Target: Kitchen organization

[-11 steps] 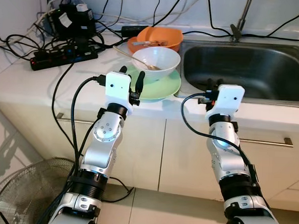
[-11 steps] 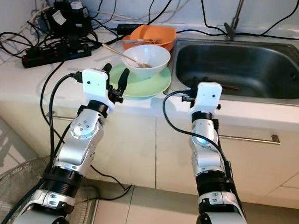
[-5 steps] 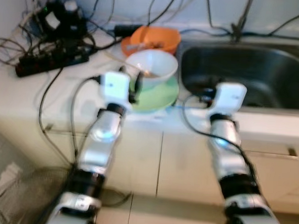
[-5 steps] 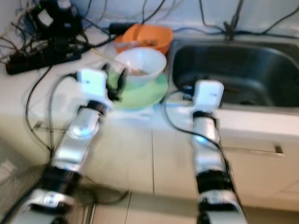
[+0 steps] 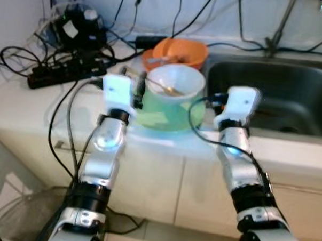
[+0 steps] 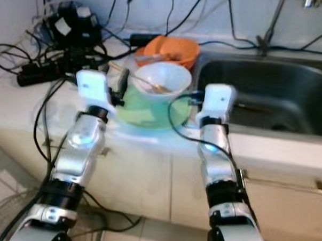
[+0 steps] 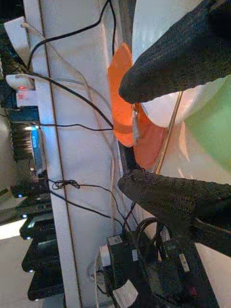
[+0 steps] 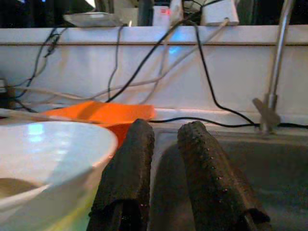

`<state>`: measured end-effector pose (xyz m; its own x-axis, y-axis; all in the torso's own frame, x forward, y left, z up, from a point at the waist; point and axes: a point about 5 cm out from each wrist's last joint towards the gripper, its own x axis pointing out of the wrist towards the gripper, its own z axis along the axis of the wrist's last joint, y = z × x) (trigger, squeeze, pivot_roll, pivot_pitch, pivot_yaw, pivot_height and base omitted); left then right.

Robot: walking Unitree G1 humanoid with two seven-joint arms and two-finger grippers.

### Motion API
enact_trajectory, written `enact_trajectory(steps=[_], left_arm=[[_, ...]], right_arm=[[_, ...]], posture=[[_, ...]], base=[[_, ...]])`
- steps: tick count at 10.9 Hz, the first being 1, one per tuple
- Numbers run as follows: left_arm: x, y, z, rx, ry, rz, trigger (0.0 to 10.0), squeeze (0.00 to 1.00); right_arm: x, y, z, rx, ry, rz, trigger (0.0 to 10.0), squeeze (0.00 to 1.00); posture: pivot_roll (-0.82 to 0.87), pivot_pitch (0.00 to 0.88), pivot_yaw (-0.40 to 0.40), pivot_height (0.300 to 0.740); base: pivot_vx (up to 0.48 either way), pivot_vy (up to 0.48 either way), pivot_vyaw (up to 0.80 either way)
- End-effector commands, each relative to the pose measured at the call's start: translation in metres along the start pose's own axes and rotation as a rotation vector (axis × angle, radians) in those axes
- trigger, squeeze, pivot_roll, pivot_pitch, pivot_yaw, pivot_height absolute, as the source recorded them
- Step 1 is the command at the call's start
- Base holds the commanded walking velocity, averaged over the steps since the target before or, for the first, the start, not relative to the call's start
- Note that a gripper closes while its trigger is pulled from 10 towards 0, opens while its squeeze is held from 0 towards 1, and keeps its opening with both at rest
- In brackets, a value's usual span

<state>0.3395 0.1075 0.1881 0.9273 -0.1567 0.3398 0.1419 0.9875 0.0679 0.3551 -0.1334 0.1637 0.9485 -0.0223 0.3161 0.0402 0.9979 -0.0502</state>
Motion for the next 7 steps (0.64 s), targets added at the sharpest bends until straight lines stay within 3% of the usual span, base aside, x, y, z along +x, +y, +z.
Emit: enact_trajectory(steps=[1,6,7], left_arm=[[0.0026,-0.0078,0.0064,-0.006,-0.022,-0.020,10.0,0.00],[0.0015,-0.0127,0.0125,-0.031,-0.057,-0.039,10.0,0.00],[0.0012,-0.0146,0.0157,-0.049,-0.073,-0.044,10.0,0.00]], right_arm=[[0.0013,-0.0103,0.0007,-0.001,-0.005,-0.034,10.0,0.00],[0.0008,-0.0101,-0.0001,-0.006,-0.005,-0.036,10.0,0.00],[0.0016,-0.0110,0.0000,-0.007,-0.005,-0.037,10.0,0.00]], posture=[[0.09,0.000,0.086,0.740],[0.09,0.000,0.085,0.740],[0.09,0.000,0.082,0.740]], base=[[0.319,0.000,0.00],[0.309,0.000,0.00],[0.000,0.000,0.00]])
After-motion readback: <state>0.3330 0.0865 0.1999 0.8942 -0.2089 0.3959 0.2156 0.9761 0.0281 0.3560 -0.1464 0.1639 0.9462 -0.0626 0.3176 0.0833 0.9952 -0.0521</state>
